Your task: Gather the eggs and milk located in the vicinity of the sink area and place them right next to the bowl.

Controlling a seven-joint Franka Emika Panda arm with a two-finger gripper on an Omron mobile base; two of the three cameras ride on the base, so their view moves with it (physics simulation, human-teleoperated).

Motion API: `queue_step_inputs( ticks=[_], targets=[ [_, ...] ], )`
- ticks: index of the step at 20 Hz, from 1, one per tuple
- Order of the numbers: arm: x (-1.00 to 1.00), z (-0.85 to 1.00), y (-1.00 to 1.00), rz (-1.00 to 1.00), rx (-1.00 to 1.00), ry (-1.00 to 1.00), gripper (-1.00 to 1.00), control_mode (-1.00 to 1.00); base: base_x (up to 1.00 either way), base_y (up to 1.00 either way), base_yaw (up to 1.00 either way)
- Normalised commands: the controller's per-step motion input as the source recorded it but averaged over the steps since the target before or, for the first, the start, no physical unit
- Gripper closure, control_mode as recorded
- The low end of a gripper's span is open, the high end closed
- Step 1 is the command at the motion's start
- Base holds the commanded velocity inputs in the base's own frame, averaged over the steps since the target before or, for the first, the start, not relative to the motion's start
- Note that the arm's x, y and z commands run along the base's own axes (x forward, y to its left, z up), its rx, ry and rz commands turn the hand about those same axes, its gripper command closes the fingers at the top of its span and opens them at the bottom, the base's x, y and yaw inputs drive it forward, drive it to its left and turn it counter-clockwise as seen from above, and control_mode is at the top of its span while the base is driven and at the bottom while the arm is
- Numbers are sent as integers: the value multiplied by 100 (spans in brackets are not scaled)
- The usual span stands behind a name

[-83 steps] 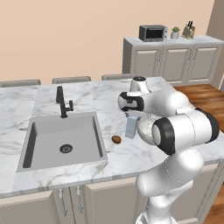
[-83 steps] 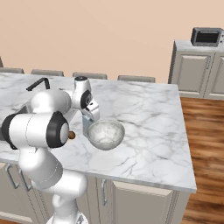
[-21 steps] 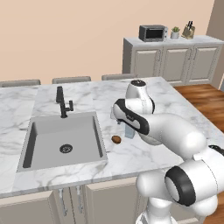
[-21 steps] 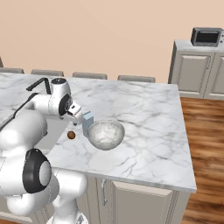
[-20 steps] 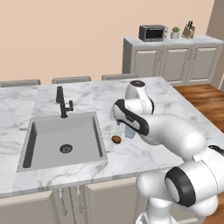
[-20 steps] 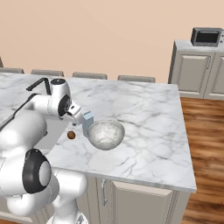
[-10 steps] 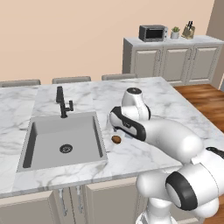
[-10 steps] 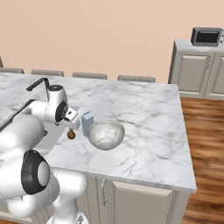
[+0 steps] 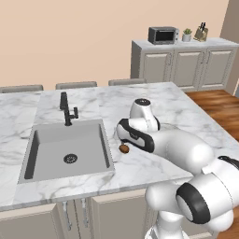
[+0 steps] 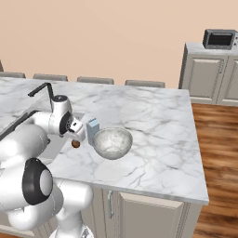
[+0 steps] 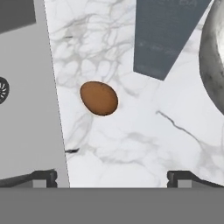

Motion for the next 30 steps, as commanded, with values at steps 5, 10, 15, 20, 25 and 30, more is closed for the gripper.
queue_step_inputs(
  ticks=[5, 10, 15, 20, 25, 30],
  targets=[
    [0, -11, 0, 0, 0, 0, -100, -100, 0, 0, 0],
    [4, -9, 0, -1, 0, 0, -100, -100, 0, 0, 0],
    [12, -8, 0, -2, 0, 0, -100, -100, 0, 0, 0],
    [14, -8, 0, -2, 0, 0, -100, -100, 0, 0, 0],
    [14, -9, 0, -2, 0, 0, -100, -100, 0, 0, 0],
    [13, -10, 0, -2, 0, 0, -100, -100, 0, 0, 0]
  ],
)
